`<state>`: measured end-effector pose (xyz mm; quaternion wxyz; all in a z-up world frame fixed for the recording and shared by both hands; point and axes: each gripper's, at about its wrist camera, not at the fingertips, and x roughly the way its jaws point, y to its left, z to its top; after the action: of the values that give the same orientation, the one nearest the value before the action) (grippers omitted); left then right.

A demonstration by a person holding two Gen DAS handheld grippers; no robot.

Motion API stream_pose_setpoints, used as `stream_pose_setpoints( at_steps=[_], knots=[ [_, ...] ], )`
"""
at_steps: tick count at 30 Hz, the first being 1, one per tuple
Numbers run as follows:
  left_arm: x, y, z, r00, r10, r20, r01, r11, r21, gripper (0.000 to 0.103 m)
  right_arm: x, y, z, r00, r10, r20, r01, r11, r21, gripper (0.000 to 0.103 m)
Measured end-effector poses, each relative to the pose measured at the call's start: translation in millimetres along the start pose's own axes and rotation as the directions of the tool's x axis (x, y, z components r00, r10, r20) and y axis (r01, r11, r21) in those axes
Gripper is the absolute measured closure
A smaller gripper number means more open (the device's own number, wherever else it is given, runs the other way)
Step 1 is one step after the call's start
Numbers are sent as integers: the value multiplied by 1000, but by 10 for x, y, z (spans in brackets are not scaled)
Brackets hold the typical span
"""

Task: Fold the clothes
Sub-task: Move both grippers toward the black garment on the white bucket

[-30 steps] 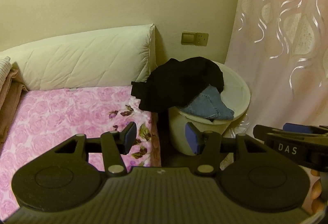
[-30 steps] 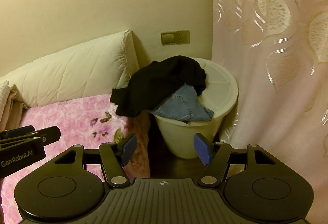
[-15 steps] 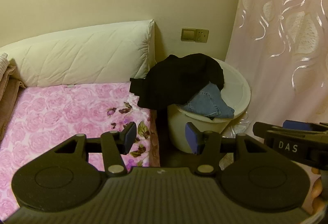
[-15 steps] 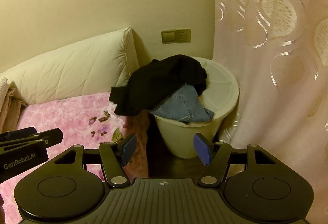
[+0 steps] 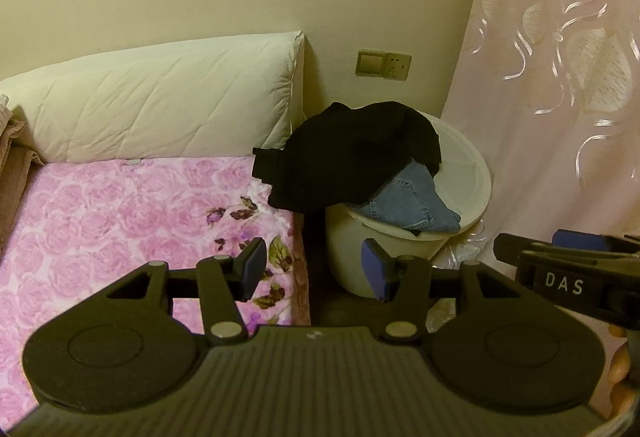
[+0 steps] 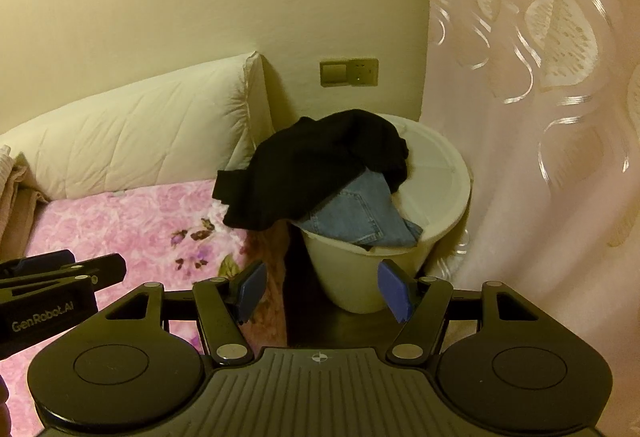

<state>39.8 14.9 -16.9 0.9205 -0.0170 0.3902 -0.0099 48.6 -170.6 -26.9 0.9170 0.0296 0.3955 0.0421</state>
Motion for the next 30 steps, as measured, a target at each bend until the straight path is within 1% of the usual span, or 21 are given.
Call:
stream_pose_setpoints(
  at_steps=[7, 15, 23, 30],
  knots=[
    [87, 123, 90, 1000, -9, -10, 9, 1000, -9, 54, 73, 82, 80, 1000, -8, 0, 8, 1000, -16, 38],
    [170, 248, 131, 1000, -4, -21, 4, 1000, -30, 54, 178, 175, 132, 1000, -3, -9, 2, 999, -39, 38],
    [248, 253, 91, 998, -20, -52, 19, 999, -33, 54, 243, 116, 104, 999, -11, -34, 10, 999, -33, 38],
    [318, 209, 109, 997, -22, -74, 19, 999, -34, 54, 280, 33, 129, 999, -12, -38, 11, 1000, -22, 38]
  ],
)
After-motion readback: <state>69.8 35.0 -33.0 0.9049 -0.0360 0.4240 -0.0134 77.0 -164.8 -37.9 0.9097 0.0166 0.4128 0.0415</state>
